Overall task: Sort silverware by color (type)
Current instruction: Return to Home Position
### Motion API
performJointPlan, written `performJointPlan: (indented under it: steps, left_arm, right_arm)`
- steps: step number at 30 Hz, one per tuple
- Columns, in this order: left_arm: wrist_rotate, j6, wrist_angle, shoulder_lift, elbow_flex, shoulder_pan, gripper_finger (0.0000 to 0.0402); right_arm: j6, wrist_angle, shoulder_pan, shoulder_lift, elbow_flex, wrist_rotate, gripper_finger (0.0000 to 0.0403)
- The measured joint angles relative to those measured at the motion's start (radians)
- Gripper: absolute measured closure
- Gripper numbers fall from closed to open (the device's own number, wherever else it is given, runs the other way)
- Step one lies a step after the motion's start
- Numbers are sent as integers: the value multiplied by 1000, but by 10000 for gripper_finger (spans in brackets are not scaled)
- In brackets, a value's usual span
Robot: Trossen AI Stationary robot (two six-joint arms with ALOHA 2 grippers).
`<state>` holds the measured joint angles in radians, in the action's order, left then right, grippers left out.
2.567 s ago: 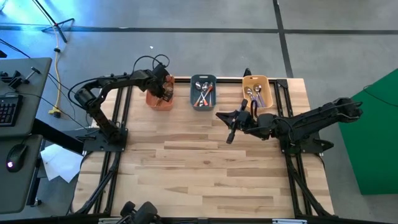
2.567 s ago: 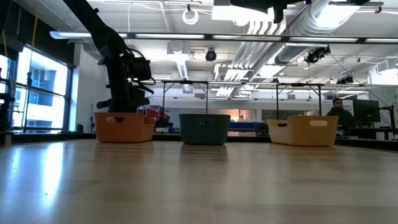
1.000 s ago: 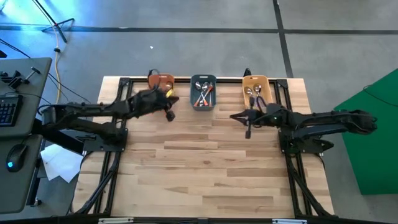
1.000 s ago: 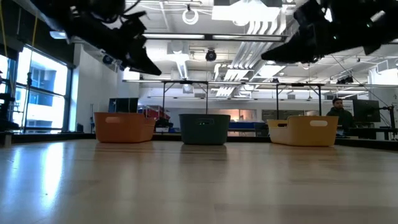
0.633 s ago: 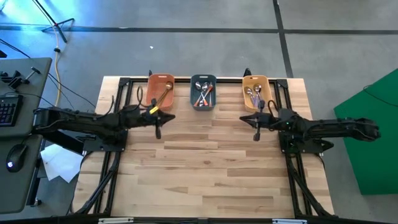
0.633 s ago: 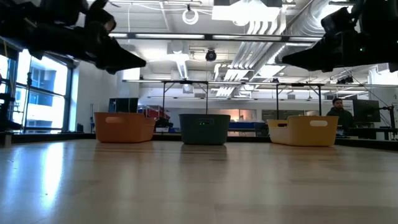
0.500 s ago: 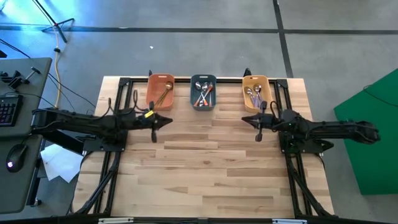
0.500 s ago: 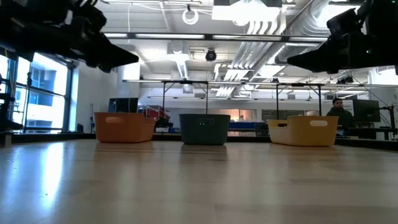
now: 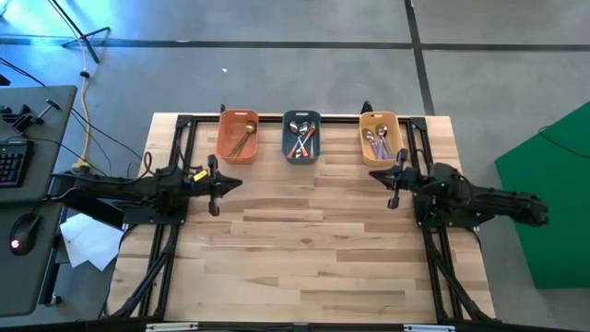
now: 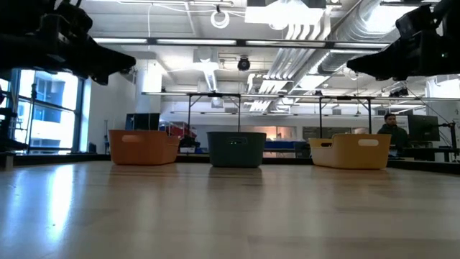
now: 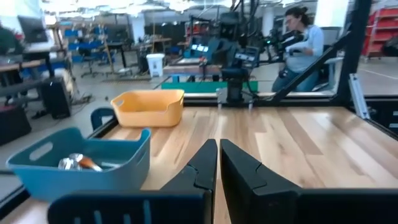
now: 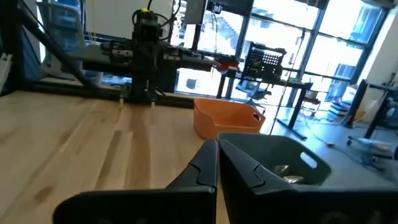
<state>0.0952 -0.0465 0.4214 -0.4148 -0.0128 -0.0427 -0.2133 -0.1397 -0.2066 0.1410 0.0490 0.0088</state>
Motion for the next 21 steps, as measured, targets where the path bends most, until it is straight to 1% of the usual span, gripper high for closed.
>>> performJointPlan:
  steps: [4, 6, 8, 9, 14, 18, 21]
  left_arm:
    - [3, -38, -31, 81, 0, 24, 392]
    - [12, -42, -64, 124, 0, 34, 392]
    - [26, -43, -106, 168, 0, 41, 392]
    - [32, -43, -124, 191, 0, 44, 392]
    - [50, -36, -215, 298, 0, 71, 392]
    - [69, -36, -345, 411, 0, 94, 392]
    - [68, -26, -382, 411, 1, 103, 392]
  right_arm:
    - [38, 97, -5, -99, 0, -14, 403]
    - [48, 116, -5, -142, -5, -14, 403]
    - [49, 47, -5, -141, -32, -15, 403]
    - [45, 41, -5, -135, -39, -14, 403]
    - [58, 40, -6, -141, -39, 8, 403]
    - [79, 52, -6, -140, -39, 9, 403]
    - [82, 49, -6, -140, -39, 23, 403]
